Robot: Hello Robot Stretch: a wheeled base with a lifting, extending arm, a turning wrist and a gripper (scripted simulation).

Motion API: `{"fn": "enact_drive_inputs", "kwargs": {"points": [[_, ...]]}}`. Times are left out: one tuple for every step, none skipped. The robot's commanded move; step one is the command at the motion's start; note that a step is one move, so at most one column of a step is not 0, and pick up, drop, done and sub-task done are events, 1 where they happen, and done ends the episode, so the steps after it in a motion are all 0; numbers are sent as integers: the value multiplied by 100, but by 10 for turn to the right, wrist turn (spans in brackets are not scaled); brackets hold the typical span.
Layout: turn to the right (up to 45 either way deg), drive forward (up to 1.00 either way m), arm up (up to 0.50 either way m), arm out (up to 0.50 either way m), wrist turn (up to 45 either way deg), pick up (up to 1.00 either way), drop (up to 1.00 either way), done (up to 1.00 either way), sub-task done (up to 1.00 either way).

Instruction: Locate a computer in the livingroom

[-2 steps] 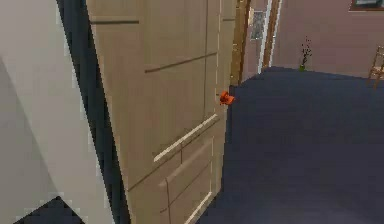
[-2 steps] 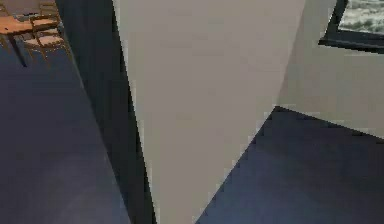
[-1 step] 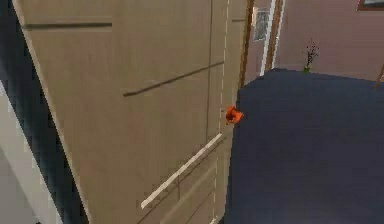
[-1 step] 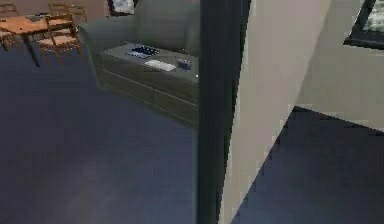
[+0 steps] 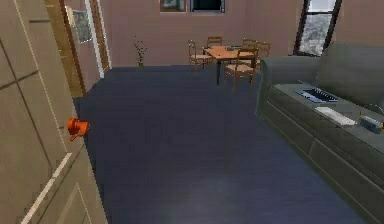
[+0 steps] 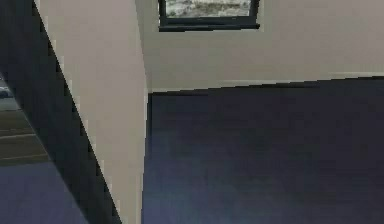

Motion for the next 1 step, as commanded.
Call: {"fn": "enact_drive_inputs", "kwargs": {"points": [[120, 0, 0, 0, 0, 0, 0, 0, 0]]}}
